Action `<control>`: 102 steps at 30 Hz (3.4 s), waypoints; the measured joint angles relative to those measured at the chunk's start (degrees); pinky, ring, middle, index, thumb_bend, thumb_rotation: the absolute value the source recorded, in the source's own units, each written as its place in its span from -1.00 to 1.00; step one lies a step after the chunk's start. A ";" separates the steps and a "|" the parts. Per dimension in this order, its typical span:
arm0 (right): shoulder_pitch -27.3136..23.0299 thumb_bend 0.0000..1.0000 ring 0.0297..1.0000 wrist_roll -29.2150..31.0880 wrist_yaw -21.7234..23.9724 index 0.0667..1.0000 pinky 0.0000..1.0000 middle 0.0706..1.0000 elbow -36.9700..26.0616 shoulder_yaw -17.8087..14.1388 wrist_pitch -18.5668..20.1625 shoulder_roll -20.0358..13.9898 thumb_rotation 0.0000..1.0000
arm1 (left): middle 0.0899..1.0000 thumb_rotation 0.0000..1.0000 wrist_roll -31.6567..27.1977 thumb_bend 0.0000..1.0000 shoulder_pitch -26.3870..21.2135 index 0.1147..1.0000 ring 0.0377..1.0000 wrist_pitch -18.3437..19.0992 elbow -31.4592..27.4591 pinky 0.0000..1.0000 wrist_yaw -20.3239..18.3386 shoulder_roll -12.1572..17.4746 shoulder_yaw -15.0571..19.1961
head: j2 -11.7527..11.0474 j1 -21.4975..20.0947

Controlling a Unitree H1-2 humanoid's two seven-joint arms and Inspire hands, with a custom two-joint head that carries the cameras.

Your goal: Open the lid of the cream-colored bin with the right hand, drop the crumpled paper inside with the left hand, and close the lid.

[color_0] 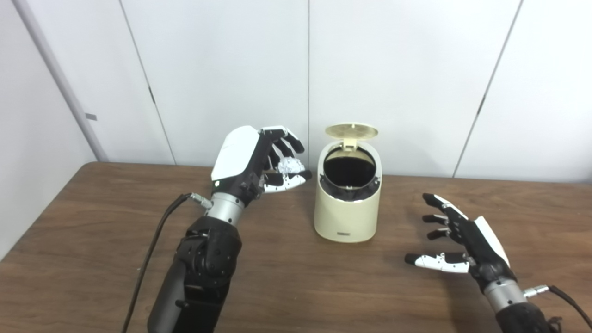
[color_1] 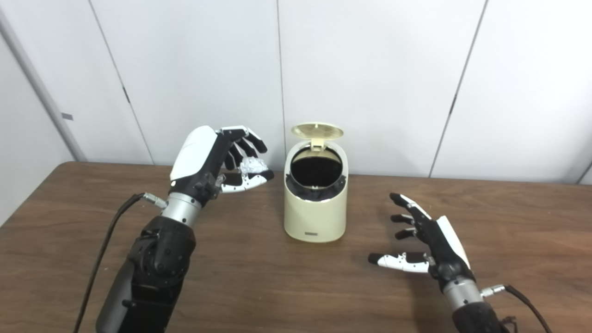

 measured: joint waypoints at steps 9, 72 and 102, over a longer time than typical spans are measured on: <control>0.00 0.34 0.58 -0.62 0.00 0.77 0.22 0.80 0.61 0.53 -0.61 0.56 -0.83 | -0.16 -1.00 -0.51 -0.01 -1.19 -0.01 -0.33 -0.91 1.55 -0.35 1.69 -1.41 -1.05 | -1.14 -1.58; 0.22 0.36 0.57 -2.28 -0.05 0.76 0.26 0.78 -0.55 1.12 0.83 1.48 -0.69 | -0.17 -1.00 3.17 -0.01 -13.67 -0.02 -0.35 -14.98 31.82 -0.41 20.78 -4.77 -11.12 | -1.14 -3.78; 1.48 0.37 0.52 -2.76 -1.41 0.75 0.23 0.80 -1.80 0.48 0.79 1.32 -0.64 | 0.35 -0.74 7.36 0.78 -14.92 0.39 0.29 -12.84 33.26 0.11 19.38 -3.66 -13.93 | 0.00 -3.78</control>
